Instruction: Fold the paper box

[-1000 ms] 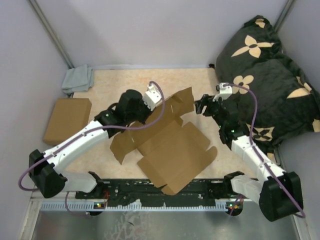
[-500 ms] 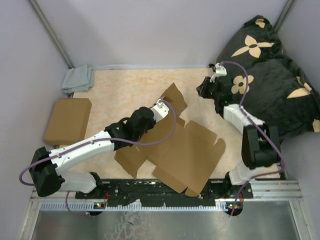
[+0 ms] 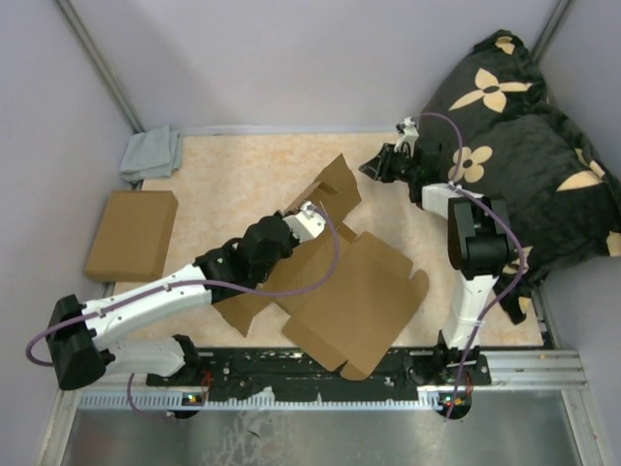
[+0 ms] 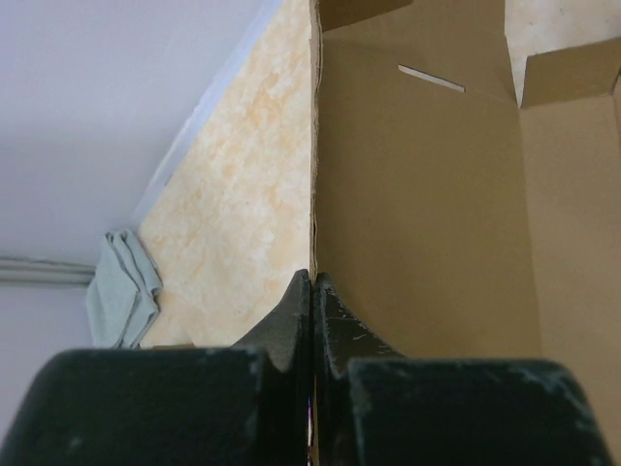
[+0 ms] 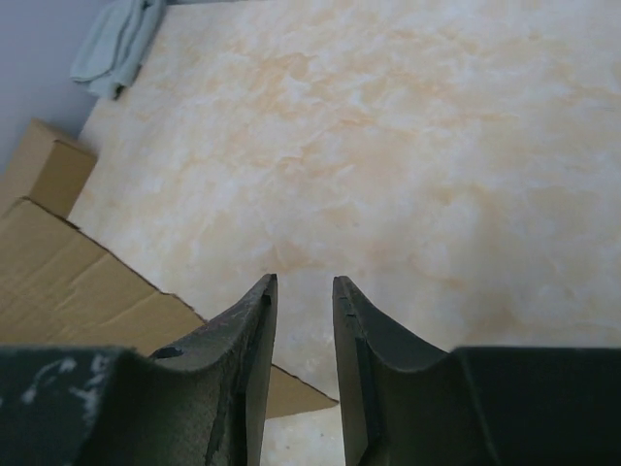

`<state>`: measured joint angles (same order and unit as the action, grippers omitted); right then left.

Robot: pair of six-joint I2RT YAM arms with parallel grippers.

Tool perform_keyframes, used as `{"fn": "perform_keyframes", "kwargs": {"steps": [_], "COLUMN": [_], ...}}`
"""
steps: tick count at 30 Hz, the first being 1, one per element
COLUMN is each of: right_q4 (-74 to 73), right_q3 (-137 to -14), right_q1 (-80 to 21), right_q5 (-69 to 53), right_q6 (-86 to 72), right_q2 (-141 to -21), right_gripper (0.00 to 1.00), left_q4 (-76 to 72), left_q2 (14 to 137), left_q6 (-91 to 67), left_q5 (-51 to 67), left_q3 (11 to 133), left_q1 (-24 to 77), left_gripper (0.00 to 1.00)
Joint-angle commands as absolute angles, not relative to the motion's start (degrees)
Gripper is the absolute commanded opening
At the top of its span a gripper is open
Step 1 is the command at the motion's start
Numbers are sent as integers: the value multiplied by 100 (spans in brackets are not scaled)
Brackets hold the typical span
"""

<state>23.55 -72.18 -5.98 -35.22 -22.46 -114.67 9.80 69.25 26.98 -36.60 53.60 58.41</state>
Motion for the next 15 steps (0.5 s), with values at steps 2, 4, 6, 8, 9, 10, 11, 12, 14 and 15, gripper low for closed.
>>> {"fn": "perform_keyframes", "kwargs": {"steps": [2, 4, 6, 8, 9, 10, 11, 12, 14, 15], "right_q4": [3498, 3528, 3550, 3642, 3716, 3774, 3798, 3865, 4093, 4193], "right_q3": [-7215, -7199, -7158, -7041, -6969, -6877, -6783, -6642, -6258, -6059], "right_q1": [-619, -624, -633, -635, -641, -639, -638, -632, -631, -633], "right_q5": [-4432, -4499, -4569, -4634, -4678, -4737, -4792, -4852, -4884, -4908], "right_q6": [-2512, -2476, -2440, -2418, -2410, -2384, -2357, -2338, -2289, -2288], "right_q2": [-11514, -11531, -11531, -11518, -11508, -11487, -11452, -11388, -11191, -11080], "right_gripper": [32, 32, 32, 32, 32, 32, 32, 32, 32, 32], "left_q4": [65, -145, -580, -917, -1001, -1092, -1151, -1169, -1208, -1219], "left_q2": [6832, 6843, 6874, 6946, 7003, 7064, 7145, 7229, 7428, 7506], "left_q6": [3565, 3927, 4382, 4721, 4830, 4928, 4997, 5044, 5125, 5138], "left_q5": [-3725, -3534, -3409, -3245, -3176, -3151, -3150, -3163, -3285, -3320], "left_q3": [5269, 5216, 5025, 4907, 4885, 4872, 4876, 4890, 4918, 4933], "left_q1": [5881, 5880, 5880, 5880, 5880, 5879, 5875, 5872, 5871, 5871], "left_gripper": [0, 0, 0, 0, 0, 0, 0, 0, 0, 0]}}
